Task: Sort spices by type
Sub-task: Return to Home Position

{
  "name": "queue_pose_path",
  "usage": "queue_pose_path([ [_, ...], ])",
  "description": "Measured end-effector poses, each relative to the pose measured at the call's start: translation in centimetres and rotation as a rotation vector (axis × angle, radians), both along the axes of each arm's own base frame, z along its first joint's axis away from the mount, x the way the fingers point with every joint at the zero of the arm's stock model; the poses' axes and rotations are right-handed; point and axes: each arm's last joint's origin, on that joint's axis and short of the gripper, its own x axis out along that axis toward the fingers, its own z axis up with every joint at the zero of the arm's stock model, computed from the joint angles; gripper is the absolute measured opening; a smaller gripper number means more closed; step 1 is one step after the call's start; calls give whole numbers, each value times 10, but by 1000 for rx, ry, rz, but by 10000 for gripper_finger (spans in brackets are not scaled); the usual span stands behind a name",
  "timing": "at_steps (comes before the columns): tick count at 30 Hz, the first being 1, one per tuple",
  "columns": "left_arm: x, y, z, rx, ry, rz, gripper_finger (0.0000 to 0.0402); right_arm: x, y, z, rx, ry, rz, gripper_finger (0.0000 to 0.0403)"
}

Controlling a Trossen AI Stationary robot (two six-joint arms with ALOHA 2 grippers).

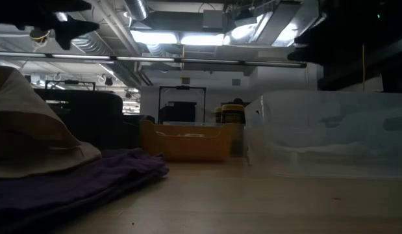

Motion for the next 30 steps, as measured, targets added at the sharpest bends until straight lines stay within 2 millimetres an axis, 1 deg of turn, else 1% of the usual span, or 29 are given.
queue_pose_path([
  [6,20,3,-33,118,-54,-35,251,-7,-1,-24,60,-48,-12,333],
  [9,25,5,-46,136,-58,6,251,-10,-2,-38,87,-69,-17,333],
  [14,29,8,-65,141,-56,72,251,-15,-3,-57,109,-134,-38,333],
  [21,32,10,-83,132,4,111,251,-21,-4,-71,115,-168,-42,333],
  [26,32,11,-86,129,42,154,251,-24,-4,-81,119,-161,-44,333],
  [30,31,12,-90,133,86,185,251,-25,-4,-82,117,-149,-53,333],
])
